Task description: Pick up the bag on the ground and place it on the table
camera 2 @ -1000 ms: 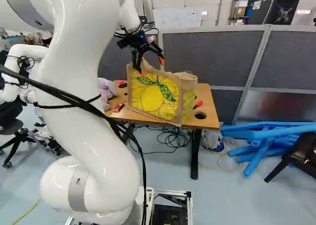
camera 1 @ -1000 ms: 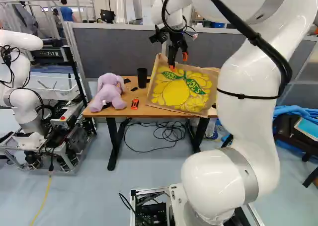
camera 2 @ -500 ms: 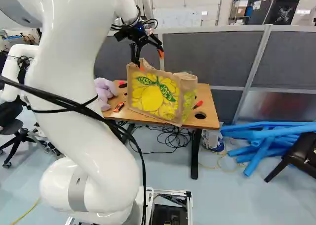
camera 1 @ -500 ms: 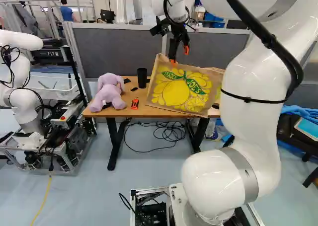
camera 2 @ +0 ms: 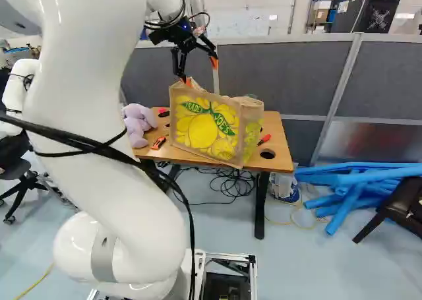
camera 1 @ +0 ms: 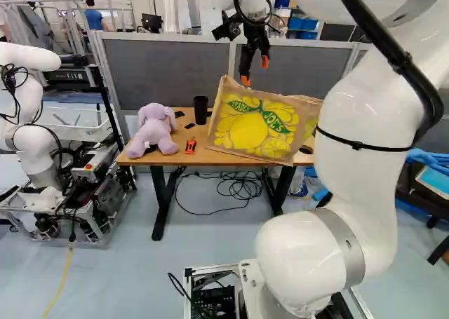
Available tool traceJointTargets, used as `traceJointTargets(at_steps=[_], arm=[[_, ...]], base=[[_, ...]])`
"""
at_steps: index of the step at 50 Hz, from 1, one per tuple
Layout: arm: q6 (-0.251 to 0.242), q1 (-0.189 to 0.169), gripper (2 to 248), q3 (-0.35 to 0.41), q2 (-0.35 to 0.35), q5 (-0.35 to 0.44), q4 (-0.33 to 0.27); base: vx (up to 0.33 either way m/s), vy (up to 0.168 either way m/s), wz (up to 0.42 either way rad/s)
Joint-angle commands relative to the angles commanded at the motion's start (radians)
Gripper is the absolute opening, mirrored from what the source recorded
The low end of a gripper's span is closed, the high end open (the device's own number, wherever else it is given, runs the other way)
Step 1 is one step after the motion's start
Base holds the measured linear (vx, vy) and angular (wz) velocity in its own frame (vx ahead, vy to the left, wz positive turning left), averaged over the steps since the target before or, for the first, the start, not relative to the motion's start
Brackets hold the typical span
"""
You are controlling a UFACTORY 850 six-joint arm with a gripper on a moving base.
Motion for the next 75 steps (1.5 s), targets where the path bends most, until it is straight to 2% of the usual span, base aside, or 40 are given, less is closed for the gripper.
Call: traceJointTargets(at_steps=[51, 75], arm=[[0.000, 0.000, 247, -0.001, 0.001, 0.000, 0.000], [0.000, 0.000, 247, -0.001, 0.001, 0.000, 0.000]], base=[[-0.001, 0.000, 0.000], [-0.131, 0.000, 0.009]])
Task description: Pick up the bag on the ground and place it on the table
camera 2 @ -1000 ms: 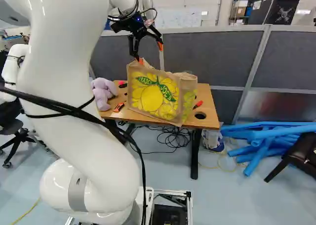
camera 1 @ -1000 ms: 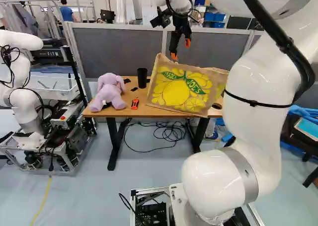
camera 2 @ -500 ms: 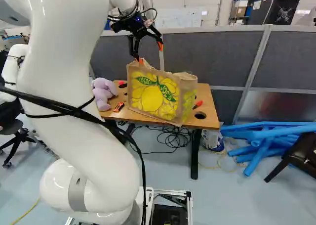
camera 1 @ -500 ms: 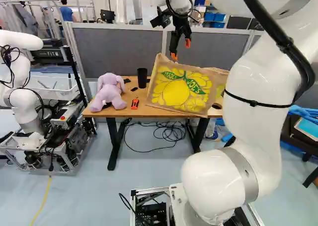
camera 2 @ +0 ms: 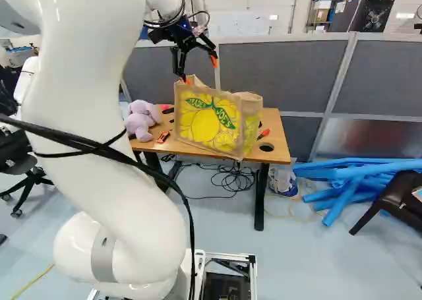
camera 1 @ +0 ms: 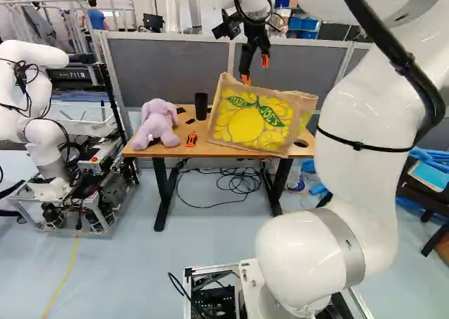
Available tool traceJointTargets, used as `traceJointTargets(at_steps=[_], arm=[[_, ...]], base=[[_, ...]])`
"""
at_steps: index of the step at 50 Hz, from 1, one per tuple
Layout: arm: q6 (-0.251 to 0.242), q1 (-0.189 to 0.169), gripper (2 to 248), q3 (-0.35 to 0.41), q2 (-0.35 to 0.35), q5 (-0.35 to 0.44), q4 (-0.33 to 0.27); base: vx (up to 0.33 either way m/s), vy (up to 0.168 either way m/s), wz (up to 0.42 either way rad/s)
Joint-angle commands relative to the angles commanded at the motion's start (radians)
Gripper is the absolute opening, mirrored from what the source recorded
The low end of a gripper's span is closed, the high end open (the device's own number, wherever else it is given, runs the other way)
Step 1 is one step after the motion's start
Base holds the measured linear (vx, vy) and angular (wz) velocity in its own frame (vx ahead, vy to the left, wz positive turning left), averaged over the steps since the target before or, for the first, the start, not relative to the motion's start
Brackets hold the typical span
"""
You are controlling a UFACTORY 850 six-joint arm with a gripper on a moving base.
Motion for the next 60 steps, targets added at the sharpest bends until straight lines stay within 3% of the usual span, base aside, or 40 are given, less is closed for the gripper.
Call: traceJointTargets(at_steps=[60], arm=[[0.000, 0.000, 247, 0.000, 0.000, 0.000, 0.000]], base=[[-0.145, 0.002, 0.011]])
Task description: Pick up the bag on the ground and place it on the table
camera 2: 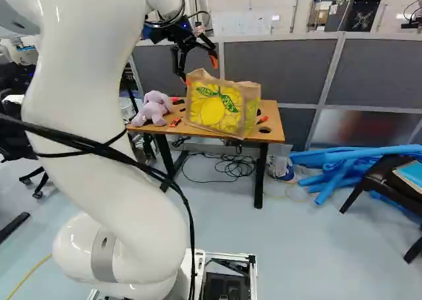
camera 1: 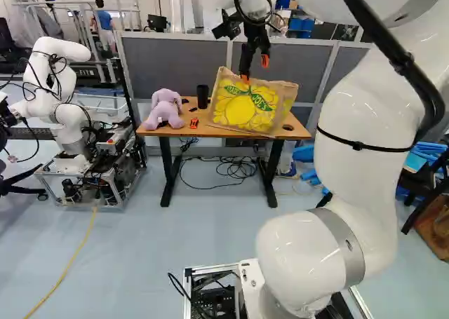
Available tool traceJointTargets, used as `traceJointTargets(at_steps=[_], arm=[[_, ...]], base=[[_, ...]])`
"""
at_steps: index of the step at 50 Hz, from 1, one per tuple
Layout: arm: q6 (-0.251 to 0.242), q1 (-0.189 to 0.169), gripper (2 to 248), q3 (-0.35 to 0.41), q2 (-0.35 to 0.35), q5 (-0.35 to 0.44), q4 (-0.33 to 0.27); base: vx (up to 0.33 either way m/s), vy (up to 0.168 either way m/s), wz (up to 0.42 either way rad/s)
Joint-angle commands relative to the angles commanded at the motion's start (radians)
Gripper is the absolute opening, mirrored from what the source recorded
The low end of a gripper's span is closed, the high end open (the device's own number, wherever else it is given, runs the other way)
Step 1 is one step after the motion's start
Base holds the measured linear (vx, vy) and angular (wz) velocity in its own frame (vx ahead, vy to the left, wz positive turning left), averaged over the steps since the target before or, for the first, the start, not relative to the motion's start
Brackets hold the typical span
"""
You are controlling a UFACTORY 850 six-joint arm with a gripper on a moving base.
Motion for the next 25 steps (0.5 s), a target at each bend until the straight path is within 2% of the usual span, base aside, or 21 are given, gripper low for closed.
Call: traceJointTargets(at_steps=[25], arm=[[0.003, 0.000, 247, 0.015, 0.009, 0.010, 0.002]], base=[[0.001, 0.000, 0.000]])
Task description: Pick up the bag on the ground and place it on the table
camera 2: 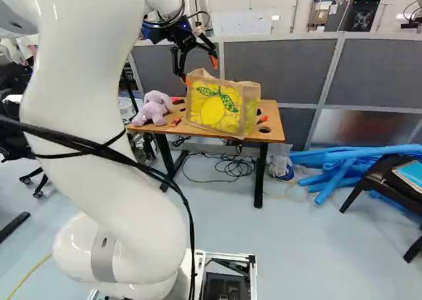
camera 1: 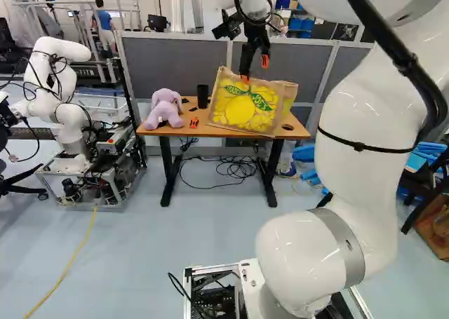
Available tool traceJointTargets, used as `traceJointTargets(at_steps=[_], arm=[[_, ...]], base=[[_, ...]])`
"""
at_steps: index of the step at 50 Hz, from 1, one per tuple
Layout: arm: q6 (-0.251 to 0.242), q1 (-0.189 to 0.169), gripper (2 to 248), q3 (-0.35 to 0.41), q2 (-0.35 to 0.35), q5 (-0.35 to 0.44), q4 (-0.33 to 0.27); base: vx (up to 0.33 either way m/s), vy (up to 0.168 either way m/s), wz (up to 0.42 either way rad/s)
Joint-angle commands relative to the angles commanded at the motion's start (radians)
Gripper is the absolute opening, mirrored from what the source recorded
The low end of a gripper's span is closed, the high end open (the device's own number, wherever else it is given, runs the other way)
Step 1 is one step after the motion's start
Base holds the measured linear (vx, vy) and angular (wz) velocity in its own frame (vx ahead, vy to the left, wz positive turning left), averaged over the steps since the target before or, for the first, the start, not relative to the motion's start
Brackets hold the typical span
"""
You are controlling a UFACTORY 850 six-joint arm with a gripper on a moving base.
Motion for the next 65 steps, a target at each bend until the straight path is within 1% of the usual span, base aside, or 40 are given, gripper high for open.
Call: traceJointTargets(at_steps=[16, 33, 49, 65], arm=[[0.011, -0.002, 247, 0.029, 0.009, 0.039, 0.006], [0.032, -0.004, 247, 0.082, 0.026, 0.112, 0.018], [0.059, -0.008, 247, 0.153, 0.048, 0.210, 0.035], [0.095, -0.013, 247, 0.247, 0.078, 0.338, 0.056]], base=[[0.000, 0.000, 0.000], [0.000, 0.000, 0.000], [0.000, 0.000, 0.000], [0.000, 0.000, 0.000]])
